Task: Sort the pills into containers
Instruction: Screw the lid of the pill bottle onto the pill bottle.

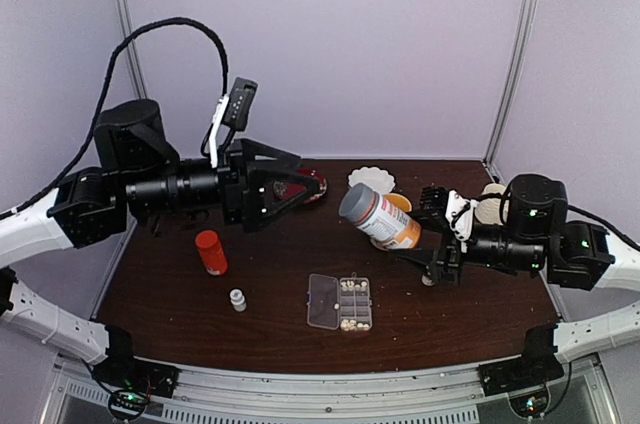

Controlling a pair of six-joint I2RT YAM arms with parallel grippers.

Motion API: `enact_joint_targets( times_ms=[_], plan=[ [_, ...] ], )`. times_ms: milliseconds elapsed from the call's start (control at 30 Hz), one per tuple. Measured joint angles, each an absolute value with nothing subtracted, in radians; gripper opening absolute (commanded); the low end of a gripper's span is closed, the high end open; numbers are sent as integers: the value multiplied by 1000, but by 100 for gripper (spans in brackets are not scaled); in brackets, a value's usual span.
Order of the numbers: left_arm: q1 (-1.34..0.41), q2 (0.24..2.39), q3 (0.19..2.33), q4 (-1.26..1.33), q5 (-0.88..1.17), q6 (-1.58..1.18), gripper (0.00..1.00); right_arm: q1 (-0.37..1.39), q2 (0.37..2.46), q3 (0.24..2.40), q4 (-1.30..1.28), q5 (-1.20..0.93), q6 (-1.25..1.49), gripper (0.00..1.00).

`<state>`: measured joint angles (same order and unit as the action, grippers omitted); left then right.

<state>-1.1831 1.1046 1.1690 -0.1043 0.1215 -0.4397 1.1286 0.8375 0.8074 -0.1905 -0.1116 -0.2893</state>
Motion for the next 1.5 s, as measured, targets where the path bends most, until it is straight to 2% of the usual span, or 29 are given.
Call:
enact_joint_targets(
  times_ms=[100,300,800,1000,1200,1367,1500],
  plan=[
    [-1119,1162,1254,-132,228,-544,98,1139,841,807,-181,-106,-306,0],
    [-1063,1243,1259,-169,380,-697,98,1166,877,807,-172,-99,-324,0],
    [-1063,1339,1337,-320,494,-742,95,1192,930,833,-176,-74,-356,0],
    [-1063,1343,1353,-370,494,-734,83,1192,935,833,-176,-49,-360,0],
    [-1063,1349,1369,-394,493,-727,82,1192,950,842,-187,-45,-360,0],
    [-1063,1359,1382,-420,488,-723,70,1194,966,857,-192,-46,-361,0],
    [-1063,1368,1394,-448,481,-715,67,1194,972,862,-194,-46,-362,0]
  ],
)
